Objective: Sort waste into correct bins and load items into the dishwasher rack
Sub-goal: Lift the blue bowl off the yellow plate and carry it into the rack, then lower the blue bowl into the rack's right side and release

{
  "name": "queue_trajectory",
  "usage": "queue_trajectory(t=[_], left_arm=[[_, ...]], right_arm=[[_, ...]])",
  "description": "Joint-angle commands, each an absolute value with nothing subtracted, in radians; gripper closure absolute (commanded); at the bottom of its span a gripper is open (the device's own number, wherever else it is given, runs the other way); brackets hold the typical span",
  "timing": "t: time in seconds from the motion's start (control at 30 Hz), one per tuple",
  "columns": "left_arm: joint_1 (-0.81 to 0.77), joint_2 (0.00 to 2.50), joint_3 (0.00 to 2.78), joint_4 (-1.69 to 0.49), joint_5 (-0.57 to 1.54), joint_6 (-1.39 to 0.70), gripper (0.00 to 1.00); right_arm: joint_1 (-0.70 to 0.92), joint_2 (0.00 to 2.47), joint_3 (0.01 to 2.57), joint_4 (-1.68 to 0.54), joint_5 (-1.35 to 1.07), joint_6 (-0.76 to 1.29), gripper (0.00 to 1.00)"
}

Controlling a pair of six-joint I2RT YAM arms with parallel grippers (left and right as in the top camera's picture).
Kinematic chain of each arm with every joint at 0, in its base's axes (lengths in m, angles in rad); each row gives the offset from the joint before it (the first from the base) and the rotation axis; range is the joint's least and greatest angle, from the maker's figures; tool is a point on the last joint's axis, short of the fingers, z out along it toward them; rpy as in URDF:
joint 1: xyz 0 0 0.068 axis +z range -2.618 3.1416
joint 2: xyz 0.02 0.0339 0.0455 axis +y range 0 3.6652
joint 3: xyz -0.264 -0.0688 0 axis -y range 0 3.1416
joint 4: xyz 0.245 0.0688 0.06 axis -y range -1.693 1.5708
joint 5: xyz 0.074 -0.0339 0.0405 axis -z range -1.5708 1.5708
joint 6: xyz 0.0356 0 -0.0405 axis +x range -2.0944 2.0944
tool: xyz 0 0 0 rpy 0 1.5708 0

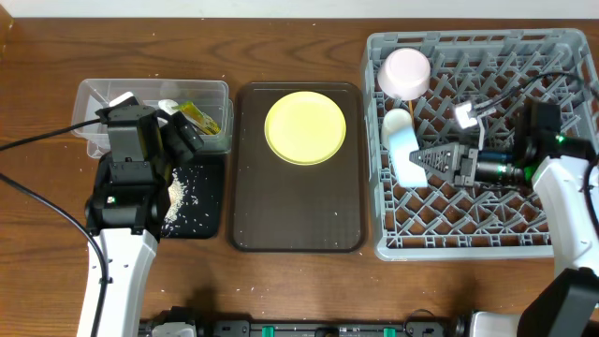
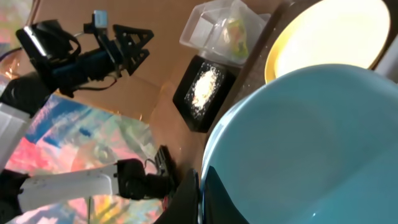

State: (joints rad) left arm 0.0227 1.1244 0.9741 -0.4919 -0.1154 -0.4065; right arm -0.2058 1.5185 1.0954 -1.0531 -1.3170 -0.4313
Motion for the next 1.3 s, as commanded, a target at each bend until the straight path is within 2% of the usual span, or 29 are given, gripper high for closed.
queue_trajectory(t=[0.0,0.57,0.77,1.03,1.27], left_arm=[[0.026,1.124,0.987,-0.493,-0.125,-0.393,0.06],[0.026,1.124,0.987,-0.493,-0.125,-0.393,0.06],[0.026,1.124,0.987,-0.493,-0.125,-0.393,0.06],[0.026,1.124,0.987,-0.493,-0.125,-0.393,0.05],[0.026,1.124,0.987,-0.493,-0.125,-0.393,0.05]], right_arm=[[-0.241,1.519,1.055,-1.025,-1.375,-0.419,0.99],[-0.356,1.519,1.002,-1.005,-1.314,-0.392,0.99],[-0.363,1.519,1.002,-0.979,-1.552,-0.326,0.99],[-0.364,1.519,0.99,-0.955,-1.515,-0.336,0.99],[-0.382,1.519,0.89,-0.822,-1.496,-0.337,0.99]])
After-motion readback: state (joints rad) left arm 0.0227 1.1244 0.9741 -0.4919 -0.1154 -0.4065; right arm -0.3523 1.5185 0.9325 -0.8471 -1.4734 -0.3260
